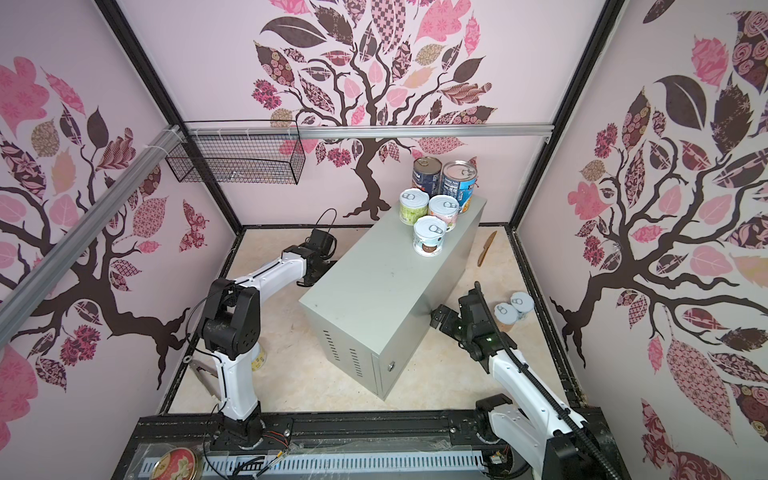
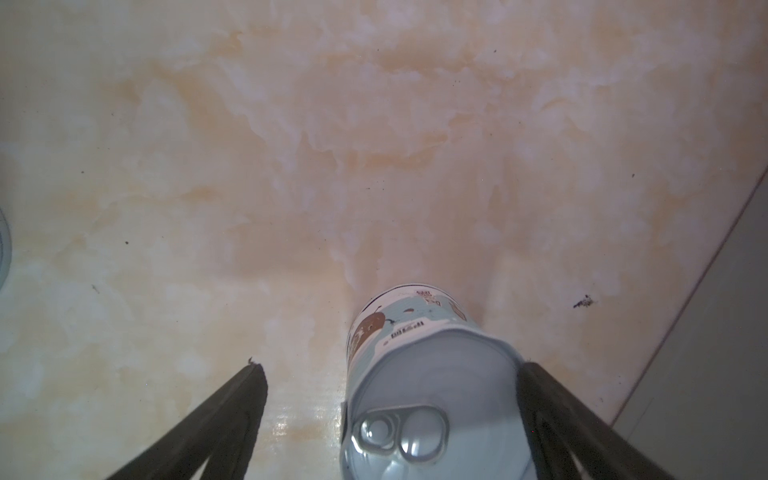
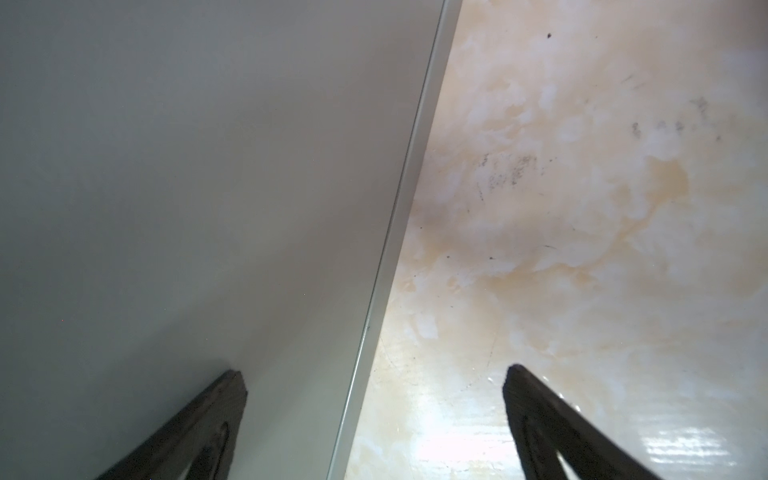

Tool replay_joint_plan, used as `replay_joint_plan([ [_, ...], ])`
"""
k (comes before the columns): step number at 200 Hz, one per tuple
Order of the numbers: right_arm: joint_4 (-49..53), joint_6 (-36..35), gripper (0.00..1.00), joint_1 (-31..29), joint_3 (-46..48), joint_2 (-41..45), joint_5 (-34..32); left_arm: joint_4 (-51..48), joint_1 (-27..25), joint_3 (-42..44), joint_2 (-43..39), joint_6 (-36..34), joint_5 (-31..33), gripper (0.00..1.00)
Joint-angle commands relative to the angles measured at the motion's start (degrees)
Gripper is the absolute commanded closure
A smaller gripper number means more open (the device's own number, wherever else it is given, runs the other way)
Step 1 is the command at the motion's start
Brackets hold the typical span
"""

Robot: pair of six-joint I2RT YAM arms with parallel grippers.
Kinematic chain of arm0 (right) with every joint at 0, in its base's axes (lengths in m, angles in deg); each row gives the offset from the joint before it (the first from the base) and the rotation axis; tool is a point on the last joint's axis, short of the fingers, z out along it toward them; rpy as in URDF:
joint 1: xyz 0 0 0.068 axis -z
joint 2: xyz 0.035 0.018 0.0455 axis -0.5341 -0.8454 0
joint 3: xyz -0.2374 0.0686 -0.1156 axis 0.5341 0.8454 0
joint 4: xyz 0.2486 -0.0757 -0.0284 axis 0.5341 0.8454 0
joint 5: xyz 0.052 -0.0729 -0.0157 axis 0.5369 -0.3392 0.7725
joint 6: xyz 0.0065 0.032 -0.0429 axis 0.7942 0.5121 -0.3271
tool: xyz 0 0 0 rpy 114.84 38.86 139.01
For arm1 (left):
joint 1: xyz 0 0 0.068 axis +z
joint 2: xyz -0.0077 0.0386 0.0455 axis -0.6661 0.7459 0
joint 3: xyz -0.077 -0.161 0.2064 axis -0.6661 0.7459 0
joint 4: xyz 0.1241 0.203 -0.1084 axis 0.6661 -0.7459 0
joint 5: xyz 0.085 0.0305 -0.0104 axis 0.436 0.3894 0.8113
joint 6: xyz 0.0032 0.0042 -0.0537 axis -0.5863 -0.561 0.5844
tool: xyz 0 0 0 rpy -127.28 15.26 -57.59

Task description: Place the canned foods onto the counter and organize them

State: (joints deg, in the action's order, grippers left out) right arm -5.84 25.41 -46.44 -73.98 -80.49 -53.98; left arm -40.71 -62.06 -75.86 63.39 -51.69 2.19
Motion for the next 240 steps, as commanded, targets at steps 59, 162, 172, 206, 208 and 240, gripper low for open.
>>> replay_joint_plan([
  [59,-2.63,-0.4,0.0,0.09,-1.04,-1.21,1.49,-1.16,-0.27,-0.84,1.14,0.73,9.22,0.08],
  [162,-2.97,-0.22,0.0,0.09,-1.48,-1.68,2.29,-0.25,1.17,1.33,-0.9,1.35,13.08,0.24],
  [172,-2.96,-0.18,0.0,0.09,-1.48,-1.64,2.36,-0.32,1.46,1.24,-0.98,1.2,13.28,0.25],
  [206,-2.64,-0.38,0.0,0.07,-1.48,-1.64,2.29,-0.11,2.28,1.26,-2.4,1.28,13.24,0.26],
  [208,-2.64,-0.35,0.0,0.08,-1.48,-1.64,2.28,-0.15,2.28,1.24,-2.55,1.27,13.3,0.26],
  [240,-2.38,-0.58,0.0,0.08,-2.38,-2.66,2.54,0.77,2.28,1.78,-4.97,1.2,15.09,0.27],
])
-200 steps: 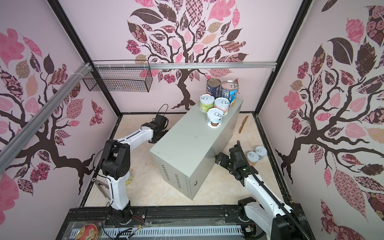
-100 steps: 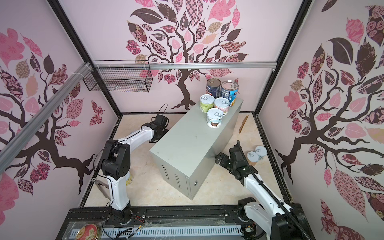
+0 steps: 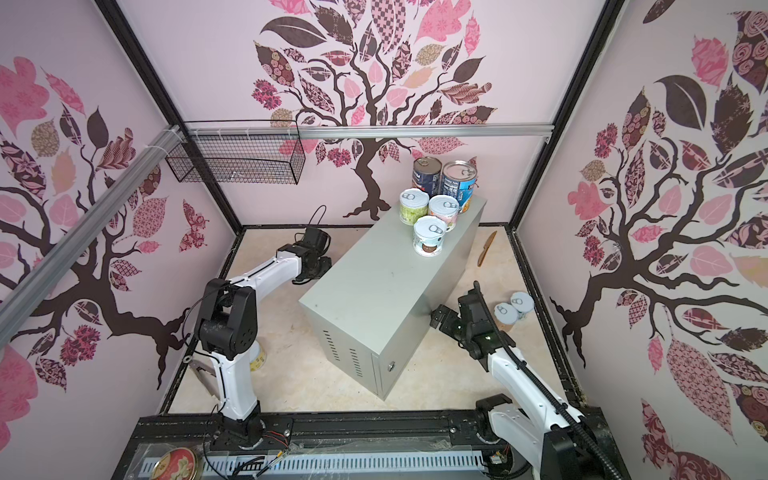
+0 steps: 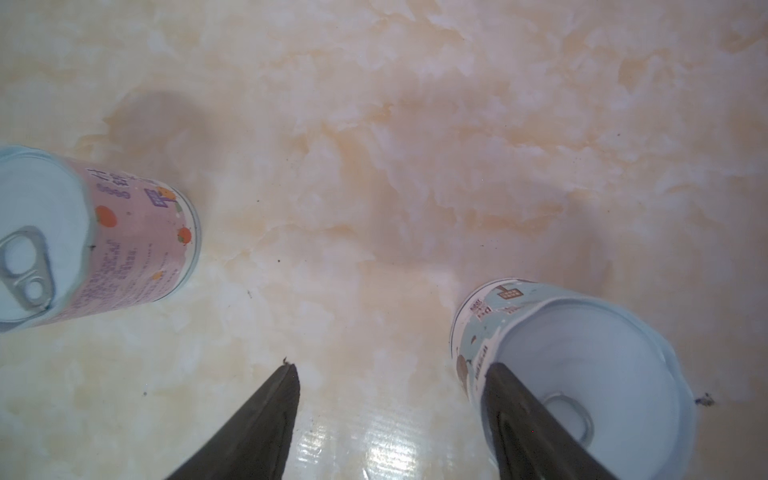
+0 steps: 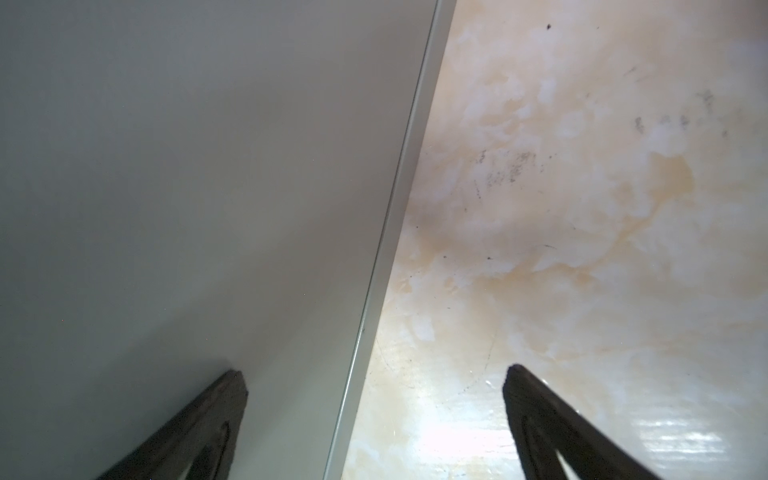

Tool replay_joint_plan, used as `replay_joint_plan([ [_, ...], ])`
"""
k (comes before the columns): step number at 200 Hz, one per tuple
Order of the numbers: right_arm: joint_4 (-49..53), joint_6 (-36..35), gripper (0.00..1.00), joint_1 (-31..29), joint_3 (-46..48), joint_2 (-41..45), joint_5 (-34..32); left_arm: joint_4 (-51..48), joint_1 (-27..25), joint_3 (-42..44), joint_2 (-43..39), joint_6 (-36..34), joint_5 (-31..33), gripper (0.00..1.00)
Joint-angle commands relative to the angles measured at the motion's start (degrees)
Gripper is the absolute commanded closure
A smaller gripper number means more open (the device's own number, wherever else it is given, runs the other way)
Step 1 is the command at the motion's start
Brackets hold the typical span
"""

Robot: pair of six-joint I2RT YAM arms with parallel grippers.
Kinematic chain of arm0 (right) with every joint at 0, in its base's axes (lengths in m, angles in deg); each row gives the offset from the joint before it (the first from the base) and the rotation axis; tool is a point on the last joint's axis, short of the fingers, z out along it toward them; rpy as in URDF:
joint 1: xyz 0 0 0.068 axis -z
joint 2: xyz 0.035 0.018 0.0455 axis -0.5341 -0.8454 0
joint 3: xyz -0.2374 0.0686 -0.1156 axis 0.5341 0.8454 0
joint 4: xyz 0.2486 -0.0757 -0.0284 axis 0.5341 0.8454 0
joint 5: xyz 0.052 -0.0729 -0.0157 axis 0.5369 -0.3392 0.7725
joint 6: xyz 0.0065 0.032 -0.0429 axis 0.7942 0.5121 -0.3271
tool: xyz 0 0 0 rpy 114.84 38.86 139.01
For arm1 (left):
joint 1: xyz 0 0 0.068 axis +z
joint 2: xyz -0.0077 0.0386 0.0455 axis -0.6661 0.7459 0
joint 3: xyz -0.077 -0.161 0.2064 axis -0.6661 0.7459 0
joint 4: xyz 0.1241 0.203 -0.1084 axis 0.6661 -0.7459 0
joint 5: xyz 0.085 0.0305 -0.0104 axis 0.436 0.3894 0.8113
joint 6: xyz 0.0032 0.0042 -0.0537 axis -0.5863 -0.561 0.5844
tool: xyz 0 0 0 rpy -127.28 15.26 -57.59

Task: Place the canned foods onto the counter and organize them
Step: 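Close the left gripper around the light-blue white-lidded can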

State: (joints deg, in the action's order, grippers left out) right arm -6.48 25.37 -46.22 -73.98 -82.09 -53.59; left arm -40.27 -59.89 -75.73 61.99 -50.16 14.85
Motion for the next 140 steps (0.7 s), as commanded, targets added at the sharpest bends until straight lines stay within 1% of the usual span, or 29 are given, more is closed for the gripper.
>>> replay_joint_plan([
  [1,-1.75,-0.58,0.0,-0.13,-2.41,-1.08,2.15,0.35,0.16,1.73,-3.6,-0.39,2.44,0.27],
  [19,-1.55,-0.68,0.0,-0.13,-3.32,-1.79,2.4,0.5,0.05,1.68,-4.14,-0.71,2.32,0.26],
  [44,-1.26,-0.57,0.0,-0.13,-4.37,-2.41,2.59,1.53,-0.73,1.7,-5.2,-1.11,0.61,0.17],
  [63,-0.49,-0.74,0.0,-0.13,-4.98,-2.65,2.59,2.42,-1.07,0.78,-5.07,-2.29,-2.91,0.12],
  [95,1.75,-1.5,0.0,-0.13,-6.19,-2.44,2.24,0.67,-1.51,-3.09,-1.53,-2.67,-7.48,0.08],
  [140,4.63,-2.38,0.0,-0.13,-8.3,-1.21,1.63,0.18,-2.17,-6.91,3.24,-2.82,-8.59,0.05],
])
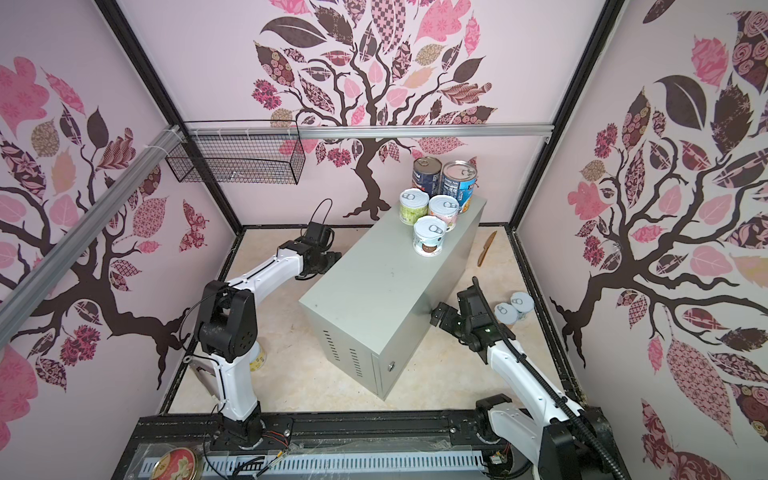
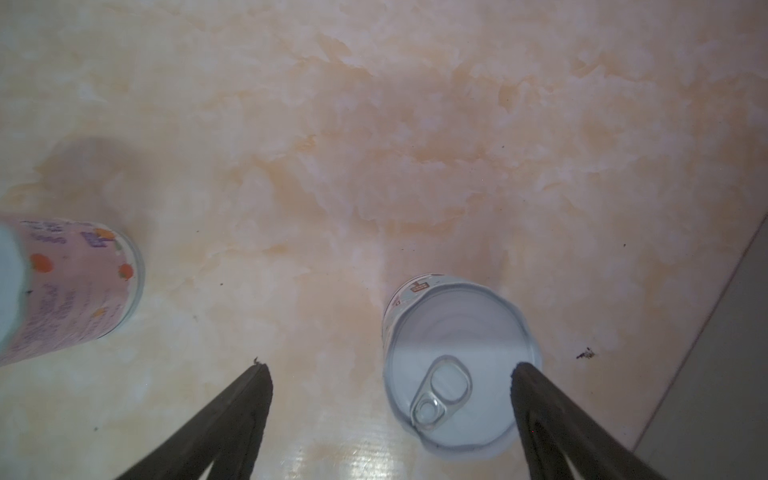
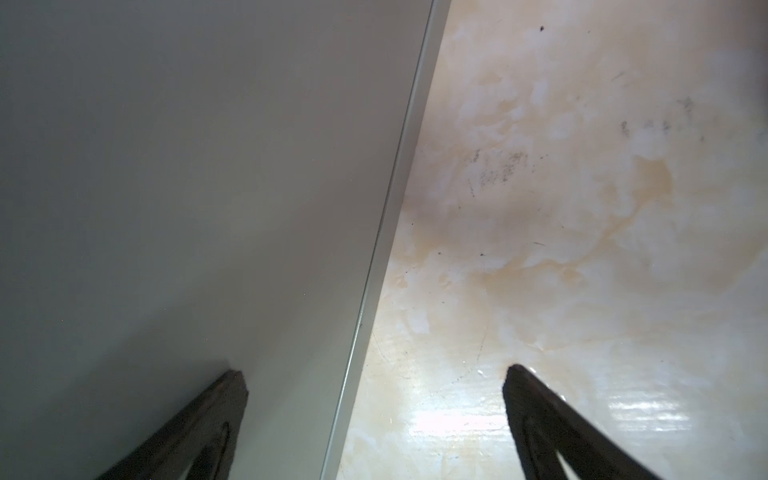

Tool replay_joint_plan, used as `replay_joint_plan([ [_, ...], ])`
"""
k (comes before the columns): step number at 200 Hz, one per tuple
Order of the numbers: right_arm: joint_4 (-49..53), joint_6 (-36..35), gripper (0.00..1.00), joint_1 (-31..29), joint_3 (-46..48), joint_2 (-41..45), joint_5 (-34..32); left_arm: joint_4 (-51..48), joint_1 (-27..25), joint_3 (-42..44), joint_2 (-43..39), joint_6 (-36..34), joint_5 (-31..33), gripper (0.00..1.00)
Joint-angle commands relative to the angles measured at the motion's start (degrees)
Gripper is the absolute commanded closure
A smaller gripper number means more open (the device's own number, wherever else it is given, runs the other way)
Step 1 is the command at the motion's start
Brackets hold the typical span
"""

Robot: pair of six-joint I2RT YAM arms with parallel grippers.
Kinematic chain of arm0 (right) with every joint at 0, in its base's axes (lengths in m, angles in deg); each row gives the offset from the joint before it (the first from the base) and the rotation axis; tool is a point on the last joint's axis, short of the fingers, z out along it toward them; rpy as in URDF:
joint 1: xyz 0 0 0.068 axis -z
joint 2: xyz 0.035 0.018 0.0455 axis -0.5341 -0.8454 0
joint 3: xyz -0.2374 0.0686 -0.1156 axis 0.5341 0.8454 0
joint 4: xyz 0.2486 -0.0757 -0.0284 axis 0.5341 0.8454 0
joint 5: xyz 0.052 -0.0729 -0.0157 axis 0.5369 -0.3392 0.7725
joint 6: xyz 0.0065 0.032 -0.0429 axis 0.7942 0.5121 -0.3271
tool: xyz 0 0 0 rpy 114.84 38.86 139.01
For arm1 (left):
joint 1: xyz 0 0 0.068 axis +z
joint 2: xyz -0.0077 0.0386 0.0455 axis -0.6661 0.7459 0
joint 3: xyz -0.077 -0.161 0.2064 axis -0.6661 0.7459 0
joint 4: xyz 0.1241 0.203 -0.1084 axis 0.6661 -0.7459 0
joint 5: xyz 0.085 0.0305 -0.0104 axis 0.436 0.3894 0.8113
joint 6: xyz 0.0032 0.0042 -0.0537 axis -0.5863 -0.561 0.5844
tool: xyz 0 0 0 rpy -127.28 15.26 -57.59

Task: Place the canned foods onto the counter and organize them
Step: 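Close the left gripper around the light-blue white-lidded can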

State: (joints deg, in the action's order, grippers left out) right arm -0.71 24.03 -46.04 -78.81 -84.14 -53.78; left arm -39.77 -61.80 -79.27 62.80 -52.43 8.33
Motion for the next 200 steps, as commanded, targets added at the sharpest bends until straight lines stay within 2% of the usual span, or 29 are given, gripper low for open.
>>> replay_joint_plan([
  [1,-1.08,-1.13,0.0,-0.3,-3.53,0.85,1.78,-0.32,-0.27,-3.4,2.51,-0.55,-2.14,0.05],
  [67,2.84,-1.09,0.0,-0.3,-6.17,0.52,-0.09,0.55,-0.23,-6.94,4.26,-0.36,-5.54,0.02],
  [200,2.12,1.02,0.0,-0.3,-6.23,-1.42,0.67,-0.17,-0.94,-7.77,8.98,-1.51,-2.56,0.02],
])
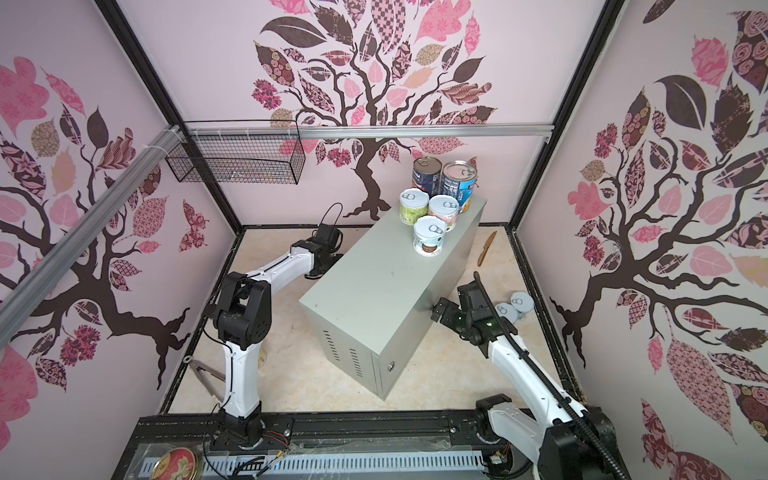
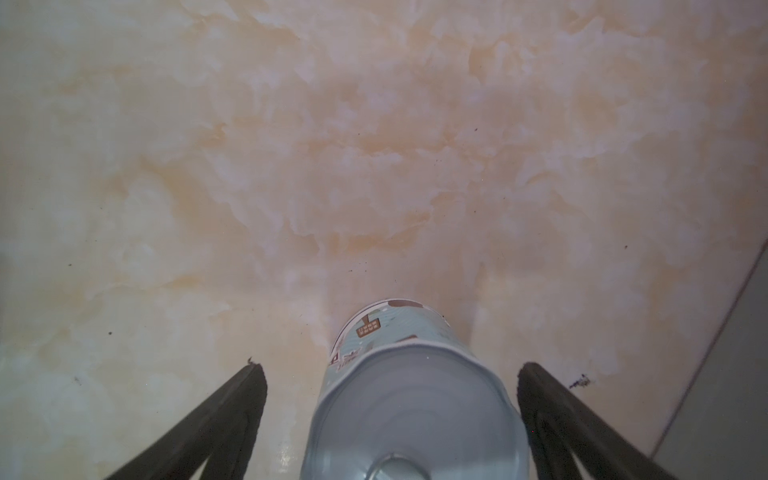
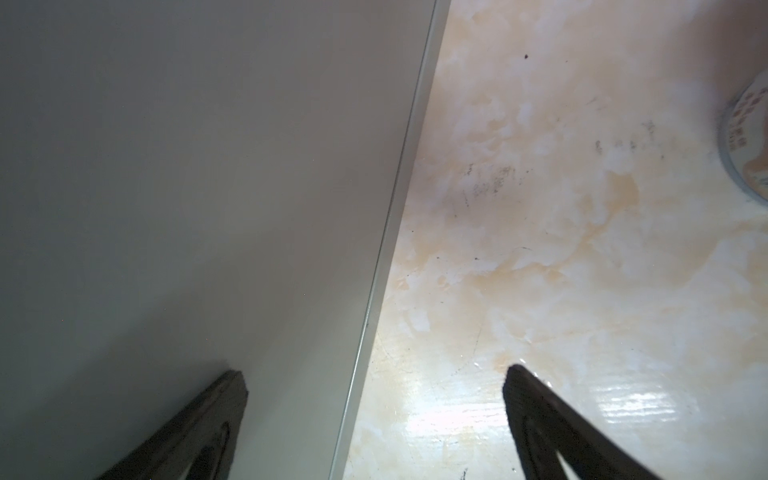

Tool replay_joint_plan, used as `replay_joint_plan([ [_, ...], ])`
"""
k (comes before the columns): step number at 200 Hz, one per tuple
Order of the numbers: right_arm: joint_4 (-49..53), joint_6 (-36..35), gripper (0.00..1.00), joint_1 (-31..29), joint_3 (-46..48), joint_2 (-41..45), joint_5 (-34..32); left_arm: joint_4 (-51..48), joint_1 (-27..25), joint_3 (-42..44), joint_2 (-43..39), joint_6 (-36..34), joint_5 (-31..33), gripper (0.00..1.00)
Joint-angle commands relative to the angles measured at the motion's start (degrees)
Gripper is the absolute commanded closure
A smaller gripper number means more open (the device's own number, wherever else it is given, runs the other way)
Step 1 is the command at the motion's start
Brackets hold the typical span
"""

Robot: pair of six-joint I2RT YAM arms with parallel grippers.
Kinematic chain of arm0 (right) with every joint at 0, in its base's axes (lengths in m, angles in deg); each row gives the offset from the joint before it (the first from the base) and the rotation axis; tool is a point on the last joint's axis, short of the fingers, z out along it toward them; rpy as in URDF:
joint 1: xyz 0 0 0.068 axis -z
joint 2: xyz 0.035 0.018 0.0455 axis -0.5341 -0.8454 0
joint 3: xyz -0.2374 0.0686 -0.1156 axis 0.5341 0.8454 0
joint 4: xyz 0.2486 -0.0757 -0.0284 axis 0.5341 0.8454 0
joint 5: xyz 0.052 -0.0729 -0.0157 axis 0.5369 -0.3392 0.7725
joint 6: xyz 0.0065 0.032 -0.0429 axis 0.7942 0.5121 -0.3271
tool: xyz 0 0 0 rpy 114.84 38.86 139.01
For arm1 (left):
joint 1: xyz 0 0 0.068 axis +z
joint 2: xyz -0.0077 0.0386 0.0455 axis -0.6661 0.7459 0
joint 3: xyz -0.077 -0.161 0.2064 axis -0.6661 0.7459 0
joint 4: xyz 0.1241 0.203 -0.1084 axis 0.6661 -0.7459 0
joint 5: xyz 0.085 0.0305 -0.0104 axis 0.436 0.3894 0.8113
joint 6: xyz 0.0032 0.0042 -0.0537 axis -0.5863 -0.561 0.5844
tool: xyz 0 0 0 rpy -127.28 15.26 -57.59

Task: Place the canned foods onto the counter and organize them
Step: 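Close the left gripper around the light-blue white-lidded can, then lift the light-blue can with the left gripper up off the table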

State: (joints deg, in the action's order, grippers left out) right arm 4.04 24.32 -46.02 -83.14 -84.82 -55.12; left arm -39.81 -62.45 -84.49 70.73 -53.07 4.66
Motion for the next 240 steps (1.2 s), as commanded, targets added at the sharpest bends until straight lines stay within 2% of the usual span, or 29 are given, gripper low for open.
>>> replay_joint_plan([
  [1,-2.65,0.72,0.0,-0.33,-1.85,-0.74,2.01,-0.15,-0.3,-2.53,1.06,-0.87,1.12,0.02],
  [73,-3.7,-0.21,0.0,-0.33,-0.2,-0.22,2.45,-0.05,-0.32,-2.36,2.77,-1.23,3.75,0.03],
  [174,-7.82,-1.42,0.0,-0.33,2.68,-0.42,3.84,7.3,-0.93,6.62,0.53,0.35,6.7,0.07],
  [240,-9.74,-2.05,0.0,-0.33,4.03,0.13,5.0,8.93,-1.46,9.1,-0.59,0.03,8.91,0.12],
])
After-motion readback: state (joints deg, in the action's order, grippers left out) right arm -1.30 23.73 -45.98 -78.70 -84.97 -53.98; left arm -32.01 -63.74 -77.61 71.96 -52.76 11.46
